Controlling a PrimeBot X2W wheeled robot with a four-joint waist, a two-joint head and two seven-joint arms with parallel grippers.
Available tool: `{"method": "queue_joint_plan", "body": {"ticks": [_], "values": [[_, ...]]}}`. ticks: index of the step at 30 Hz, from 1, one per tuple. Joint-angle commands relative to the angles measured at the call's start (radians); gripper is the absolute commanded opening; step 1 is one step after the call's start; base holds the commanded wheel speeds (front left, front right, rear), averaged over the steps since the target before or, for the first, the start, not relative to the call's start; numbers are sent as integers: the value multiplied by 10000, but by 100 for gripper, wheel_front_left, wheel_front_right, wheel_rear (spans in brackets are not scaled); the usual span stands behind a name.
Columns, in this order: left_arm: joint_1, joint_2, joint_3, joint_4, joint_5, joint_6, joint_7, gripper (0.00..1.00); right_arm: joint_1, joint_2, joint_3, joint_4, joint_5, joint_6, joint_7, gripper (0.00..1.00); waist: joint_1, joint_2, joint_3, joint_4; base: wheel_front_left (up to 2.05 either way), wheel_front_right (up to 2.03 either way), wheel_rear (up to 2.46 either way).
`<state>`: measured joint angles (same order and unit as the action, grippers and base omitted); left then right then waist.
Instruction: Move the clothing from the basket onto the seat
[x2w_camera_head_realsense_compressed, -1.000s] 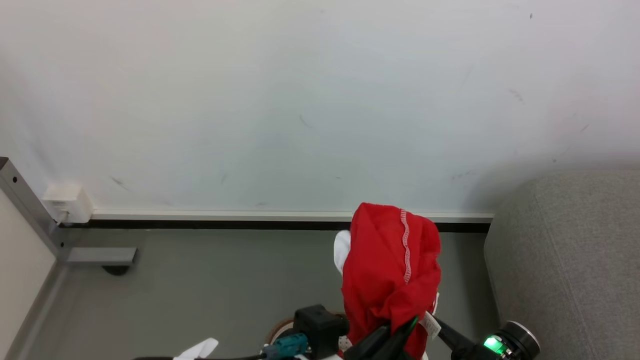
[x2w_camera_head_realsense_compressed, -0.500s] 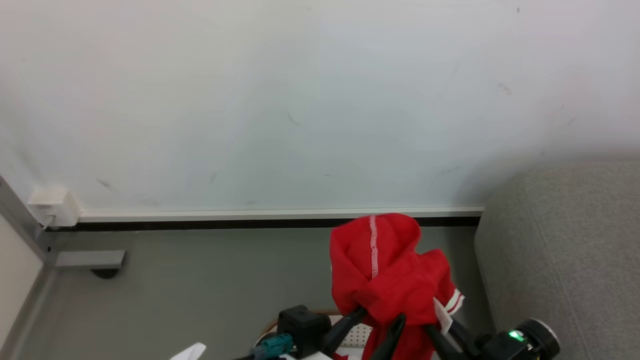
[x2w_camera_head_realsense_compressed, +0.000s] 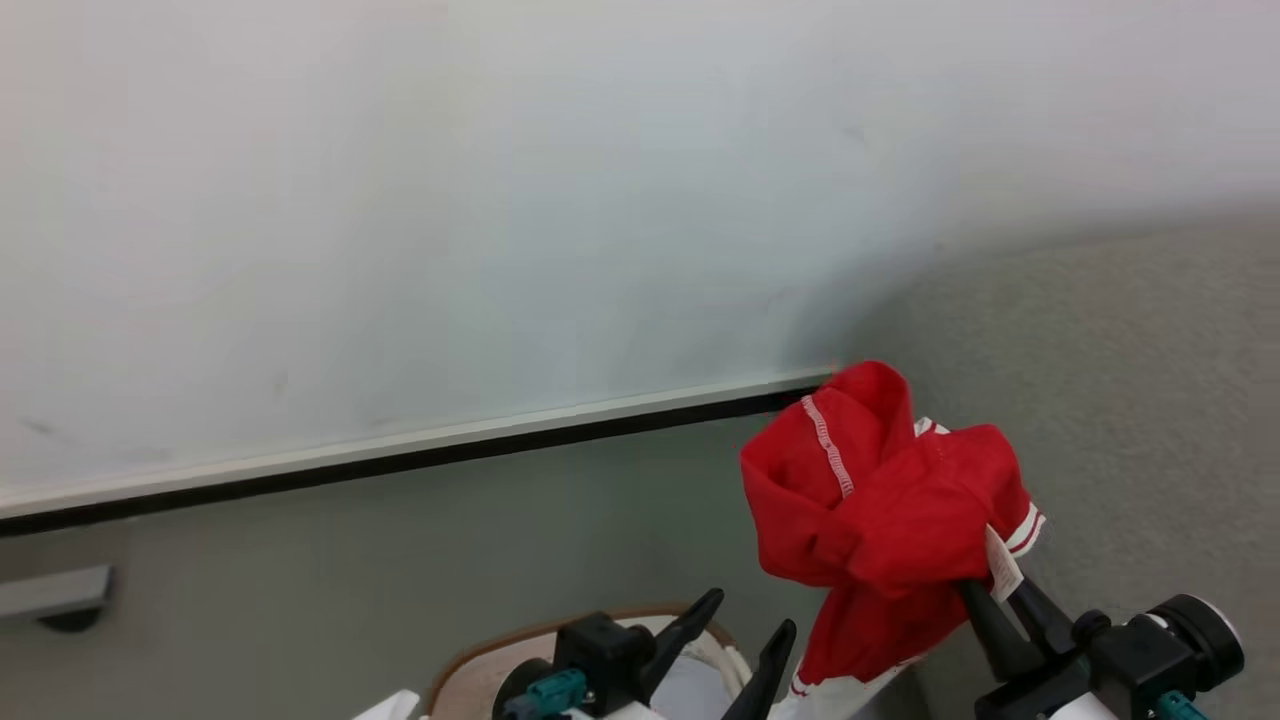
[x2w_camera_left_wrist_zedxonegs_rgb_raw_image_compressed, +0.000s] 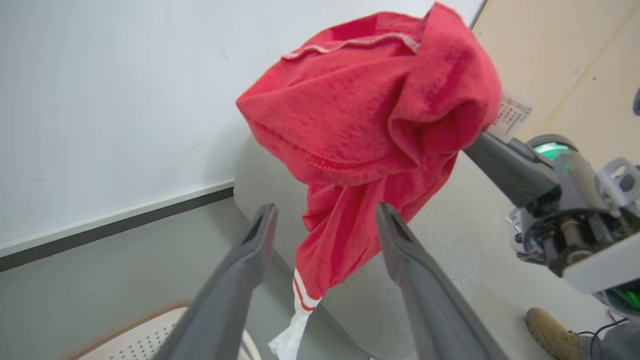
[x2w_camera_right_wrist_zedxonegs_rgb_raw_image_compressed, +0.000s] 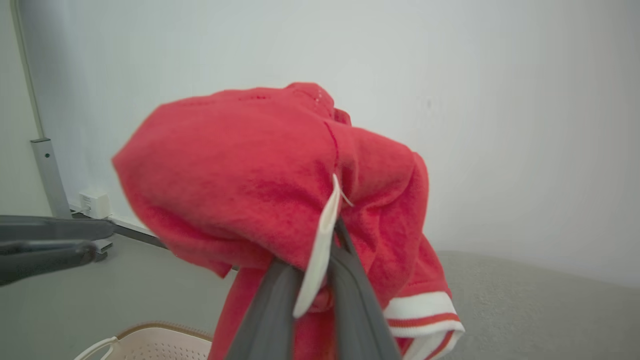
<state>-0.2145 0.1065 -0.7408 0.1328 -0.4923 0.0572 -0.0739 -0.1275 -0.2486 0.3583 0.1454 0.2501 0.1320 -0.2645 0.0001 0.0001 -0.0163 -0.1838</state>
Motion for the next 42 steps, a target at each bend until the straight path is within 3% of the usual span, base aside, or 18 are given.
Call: {"method": "queue_joint_plan", "body": {"ticks": [1, 9, 16, 21, 26, 34, 42], "values": [[-163, -23, -8, 118, 205, -17, -119, 100, 69, -70, -92, -133, 51, -25, 0, 0, -1, -1, 210, -761, 0, 0, 0], [-446, -220, -292, 493, 153, -164, -302, 100, 253, -183, -517, -348, 78, -23, 0, 0, -1, -1, 443, -1947, 0, 0, 0], [-711, -301, -455, 653, 265, -120, -366, 100, 229, -69, -979, -460, 70, -25, 0, 0, -1, -1, 759, -2232, 0, 0, 0], [-1241, -300, -518, 595, 474, -121, -339, 100, -361, -23, -1563, -561, 66, -25, 0, 0, -1, -1, 1609, -1958, 0, 0, 0], [-2417, -205, -593, 461, 1060, -228, -205, 100, -1924, -108, -2405, -342, -40, -25, 1, 0, -1, -1, 3204, -1498, 0, 0, 0], [-4687, -309, -707, 733, 2030, -501, -384, 100, -5041, -1361, -3486, 749, -274, -25, 3, 0, -1, -1, 5488, -518, 0, 0, 0], [-6318, -480, -760, 1087, 2361, -268, -904, 100, -8486, -2855, -4368, 3448, -454, -25, 4, 0, -1, -1, 7274, 179, 0, 0, 0]]}}
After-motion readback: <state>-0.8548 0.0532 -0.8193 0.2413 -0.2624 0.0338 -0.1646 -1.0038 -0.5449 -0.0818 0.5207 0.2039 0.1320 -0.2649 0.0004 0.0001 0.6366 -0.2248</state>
